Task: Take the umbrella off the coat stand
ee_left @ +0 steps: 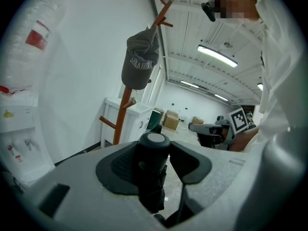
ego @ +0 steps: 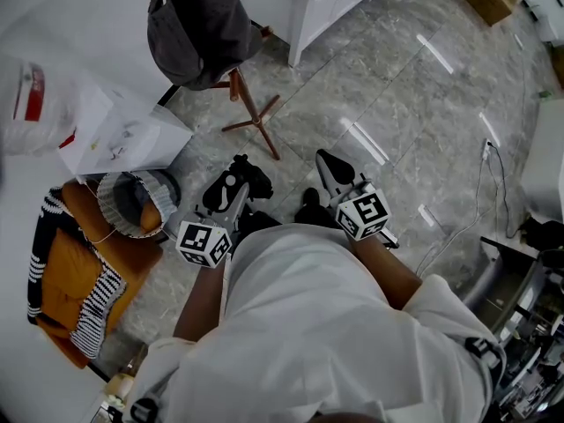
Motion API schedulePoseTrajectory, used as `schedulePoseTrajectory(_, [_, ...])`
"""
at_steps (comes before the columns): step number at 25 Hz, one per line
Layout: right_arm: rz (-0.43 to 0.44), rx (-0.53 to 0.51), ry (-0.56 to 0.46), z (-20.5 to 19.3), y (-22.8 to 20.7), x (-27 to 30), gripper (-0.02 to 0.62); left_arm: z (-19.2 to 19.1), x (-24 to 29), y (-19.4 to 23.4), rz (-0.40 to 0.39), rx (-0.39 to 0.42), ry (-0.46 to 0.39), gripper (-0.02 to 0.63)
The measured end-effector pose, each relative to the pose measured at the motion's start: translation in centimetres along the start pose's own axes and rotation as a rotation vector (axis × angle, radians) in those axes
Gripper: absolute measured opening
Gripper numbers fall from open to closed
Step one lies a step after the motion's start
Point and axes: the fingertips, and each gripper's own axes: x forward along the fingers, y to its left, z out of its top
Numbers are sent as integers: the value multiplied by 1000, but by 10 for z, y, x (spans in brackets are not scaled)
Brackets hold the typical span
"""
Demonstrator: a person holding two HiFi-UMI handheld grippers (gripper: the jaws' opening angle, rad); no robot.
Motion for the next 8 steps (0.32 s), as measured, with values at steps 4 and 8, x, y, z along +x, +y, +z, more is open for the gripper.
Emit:
schedulePoseTrajectory(4, [5, -2, 0, 2, -2, 2, 15, 3, 3, -1, -5, 2, -2, 209])
schedulePoseTrajectory(8, [8, -2, 2, 3, -3, 4, 14, 7, 6, -1, -8, 4, -6, 209])
